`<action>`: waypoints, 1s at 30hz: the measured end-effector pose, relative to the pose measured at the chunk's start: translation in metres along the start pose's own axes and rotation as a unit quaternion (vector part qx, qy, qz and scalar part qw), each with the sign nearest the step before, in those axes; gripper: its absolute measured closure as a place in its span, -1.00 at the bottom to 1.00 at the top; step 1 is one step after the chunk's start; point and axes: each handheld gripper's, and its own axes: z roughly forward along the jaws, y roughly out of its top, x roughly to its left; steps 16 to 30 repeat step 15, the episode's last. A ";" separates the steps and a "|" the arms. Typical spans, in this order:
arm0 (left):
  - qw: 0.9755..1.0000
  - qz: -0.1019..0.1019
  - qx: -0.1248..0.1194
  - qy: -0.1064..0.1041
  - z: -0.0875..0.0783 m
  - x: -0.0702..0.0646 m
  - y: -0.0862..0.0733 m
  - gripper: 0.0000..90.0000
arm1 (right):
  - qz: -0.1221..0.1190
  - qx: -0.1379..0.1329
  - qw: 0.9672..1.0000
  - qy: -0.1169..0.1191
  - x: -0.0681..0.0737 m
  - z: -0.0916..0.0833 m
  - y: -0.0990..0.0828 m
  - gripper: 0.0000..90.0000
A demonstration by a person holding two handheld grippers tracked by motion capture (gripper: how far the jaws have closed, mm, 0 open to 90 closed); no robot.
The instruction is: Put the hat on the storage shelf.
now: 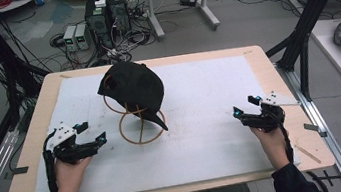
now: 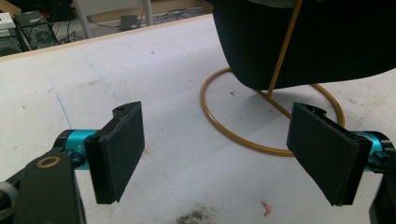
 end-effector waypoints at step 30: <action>1.000 0.001 0.001 -0.002 0.002 0.001 -0.001 -0.57 | 0.002 0.000 1.000 -0.003 0.002 0.002 0.000 -0.47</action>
